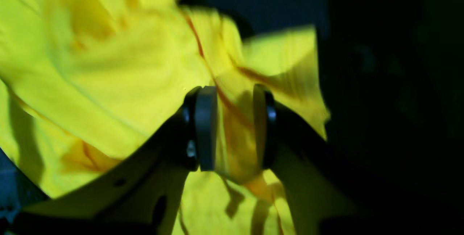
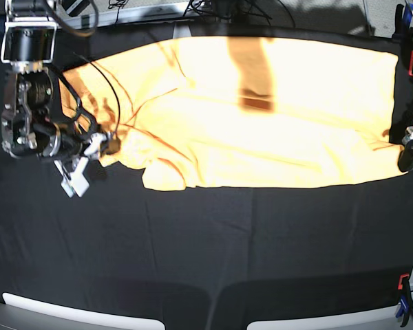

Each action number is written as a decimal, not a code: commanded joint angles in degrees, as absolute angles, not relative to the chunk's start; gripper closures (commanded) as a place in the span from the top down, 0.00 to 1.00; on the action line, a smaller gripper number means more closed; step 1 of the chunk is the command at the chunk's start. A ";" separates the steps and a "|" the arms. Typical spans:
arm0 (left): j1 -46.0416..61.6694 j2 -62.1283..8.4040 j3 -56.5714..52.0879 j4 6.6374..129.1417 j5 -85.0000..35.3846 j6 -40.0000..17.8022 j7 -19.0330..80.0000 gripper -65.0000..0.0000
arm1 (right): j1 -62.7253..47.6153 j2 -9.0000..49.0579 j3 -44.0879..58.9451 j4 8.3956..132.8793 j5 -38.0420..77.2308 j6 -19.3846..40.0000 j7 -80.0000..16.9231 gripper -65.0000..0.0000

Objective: Layout the t-shirt on the table in an organized manner, then fold the t-shirt properly

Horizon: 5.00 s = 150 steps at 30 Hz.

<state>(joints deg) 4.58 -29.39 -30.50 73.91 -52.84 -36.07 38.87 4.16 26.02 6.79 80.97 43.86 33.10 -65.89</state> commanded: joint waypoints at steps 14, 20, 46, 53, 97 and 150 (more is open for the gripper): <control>3.77 -30.79 -31.14 74.81 -54.04 -36.51 35.94 0.00 | 3.97 28.08 7.09 81.97 52.71 34.13 -65.17 0.26; 3.77 -30.79 -31.14 74.81 -54.06 -36.51 35.94 0.00 | 3.95 28.05 7.09 81.97 52.71 34.13 -65.19 0.20; 3.81 -30.17 -31.16 74.87 -57.52 -39.18 35.99 0.00 | 3.90 28.38 13.19 90.98 54.26 39.46 -64.88 0.00; 3.79 -30.17 -31.16 74.87 -57.49 -39.29 35.99 0.00 | 3.27 28.14 14.98 91.22 54.22 39.44 -65.04 0.09; 3.79 -35.11 -31.14 74.87 -56.88 -39.27 44.97 0.00 | 11.53 18.55 -2.70 77.87 41.36 35.11 -62.43 0.49; 3.81 -35.11 -31.14 74.87 -56.86 -39.27 45.06 0.00 | 10.50 13.63 -2.59 96.73 23.09 32.16 -65.04 0.00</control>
